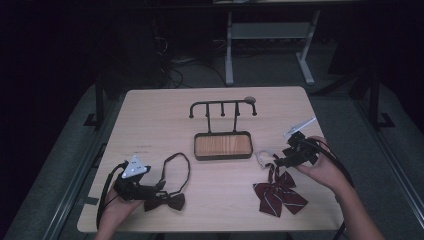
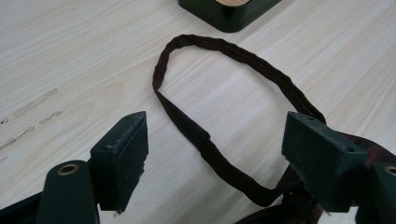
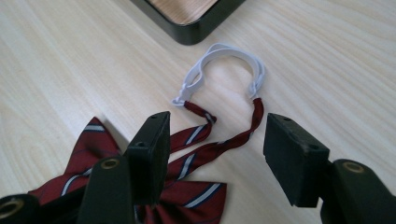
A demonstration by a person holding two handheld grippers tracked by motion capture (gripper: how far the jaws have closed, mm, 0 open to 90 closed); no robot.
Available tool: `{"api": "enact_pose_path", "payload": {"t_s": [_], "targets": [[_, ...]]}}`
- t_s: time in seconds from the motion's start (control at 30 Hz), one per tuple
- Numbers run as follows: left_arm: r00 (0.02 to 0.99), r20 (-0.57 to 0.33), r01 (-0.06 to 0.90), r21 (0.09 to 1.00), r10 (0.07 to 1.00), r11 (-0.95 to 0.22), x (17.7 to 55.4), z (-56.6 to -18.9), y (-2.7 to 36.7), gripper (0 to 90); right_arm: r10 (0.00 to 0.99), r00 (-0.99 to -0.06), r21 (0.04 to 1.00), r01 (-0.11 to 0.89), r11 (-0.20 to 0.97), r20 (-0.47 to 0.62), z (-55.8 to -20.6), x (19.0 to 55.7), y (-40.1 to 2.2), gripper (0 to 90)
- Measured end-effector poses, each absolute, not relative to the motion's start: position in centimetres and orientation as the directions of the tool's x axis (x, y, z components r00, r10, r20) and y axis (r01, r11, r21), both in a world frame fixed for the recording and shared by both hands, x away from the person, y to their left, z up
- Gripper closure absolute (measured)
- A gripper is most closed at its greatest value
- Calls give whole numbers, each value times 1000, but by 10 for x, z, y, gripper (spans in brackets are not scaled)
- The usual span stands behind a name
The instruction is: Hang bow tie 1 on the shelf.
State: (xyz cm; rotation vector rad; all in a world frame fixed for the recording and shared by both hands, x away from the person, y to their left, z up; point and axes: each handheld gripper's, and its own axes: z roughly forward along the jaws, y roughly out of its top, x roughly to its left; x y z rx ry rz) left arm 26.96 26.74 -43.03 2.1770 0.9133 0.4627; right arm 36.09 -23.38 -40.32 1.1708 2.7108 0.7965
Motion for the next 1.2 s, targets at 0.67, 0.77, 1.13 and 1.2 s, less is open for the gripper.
{"api": "enact_pose_path", "payload": {"t_s": [0.67, 0.77, 1.13, 1.2], "targets": [[682, 50, 471, 733, 730, -491, 269, -429, 270, 234, 713, -690, 413, 690, 595, 125, -409, 401, -221, 496], [682, 53, 469, 734, 730, -491, 269, -429, 270, 234, 718, -685, 389, 698, 601, 121, -416, 408, -218, 511], [679, 46, 473, 736, 733, -484, 270, -429, 272, 234, 723, -687, 310, 704, 640, 68, -435, 417, -207, 600], [679, 47, 472, 737, 733, -484, 270, -429, 272, 234, 722, -689, 303, 703, 643, 66, -436, 418, -206, 617]]}}
